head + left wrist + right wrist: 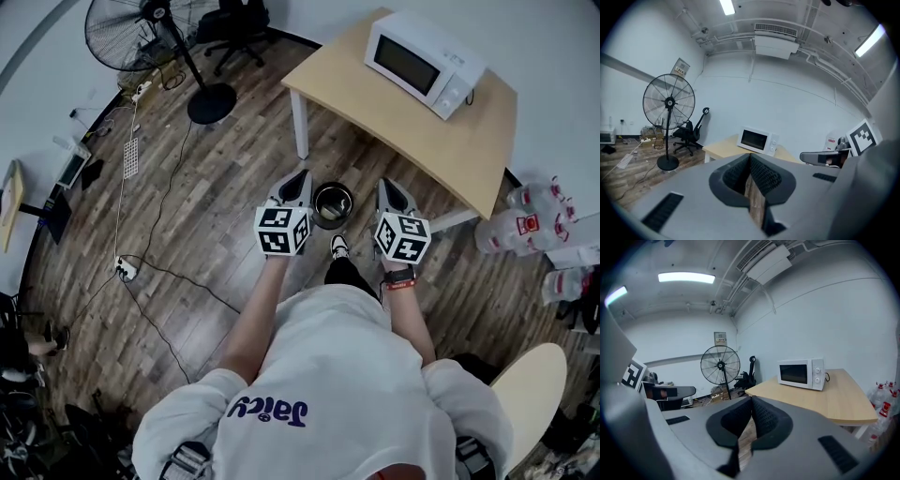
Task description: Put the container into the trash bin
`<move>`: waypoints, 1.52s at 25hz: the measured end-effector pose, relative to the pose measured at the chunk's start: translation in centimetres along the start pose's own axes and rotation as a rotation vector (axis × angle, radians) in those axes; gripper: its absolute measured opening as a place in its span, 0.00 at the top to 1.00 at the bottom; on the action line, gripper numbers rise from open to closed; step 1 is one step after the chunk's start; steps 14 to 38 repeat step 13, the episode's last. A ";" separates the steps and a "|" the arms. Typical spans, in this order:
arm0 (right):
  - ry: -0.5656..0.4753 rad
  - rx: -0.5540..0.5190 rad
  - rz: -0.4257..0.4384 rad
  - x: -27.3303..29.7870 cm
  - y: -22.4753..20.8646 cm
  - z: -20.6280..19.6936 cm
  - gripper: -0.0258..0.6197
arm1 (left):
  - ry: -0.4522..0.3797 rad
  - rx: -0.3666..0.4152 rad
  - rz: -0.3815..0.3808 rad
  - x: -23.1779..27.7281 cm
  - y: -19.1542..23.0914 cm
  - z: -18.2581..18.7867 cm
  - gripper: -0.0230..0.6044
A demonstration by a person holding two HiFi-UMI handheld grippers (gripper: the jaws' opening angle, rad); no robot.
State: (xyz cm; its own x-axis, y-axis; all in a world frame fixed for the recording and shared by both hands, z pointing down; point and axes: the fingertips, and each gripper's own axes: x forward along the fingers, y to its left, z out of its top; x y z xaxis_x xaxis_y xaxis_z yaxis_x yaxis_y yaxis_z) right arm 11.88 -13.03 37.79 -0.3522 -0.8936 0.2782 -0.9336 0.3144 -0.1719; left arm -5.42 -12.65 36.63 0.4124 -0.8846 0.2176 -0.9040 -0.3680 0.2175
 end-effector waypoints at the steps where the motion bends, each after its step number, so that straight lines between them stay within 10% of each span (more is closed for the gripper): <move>1: 0.005 -0.001 0.006 0.2 0.1 -0.1 0.94 | -0.002 -0.021 -0.003 0.1 0.1 0.0 0.93; 13: 0.147 -0.021 0.071 5.6 0.3 -3.8 0.94 | 0.074 -0.165 0.050 2.4 4.8 -5.3 0.93; 38: 0.147 -0.021 0.071 5.6 0.3 -3.8 0.94 | 0.074 -0.165 0.050 2.4 4.8 -5.3 0.93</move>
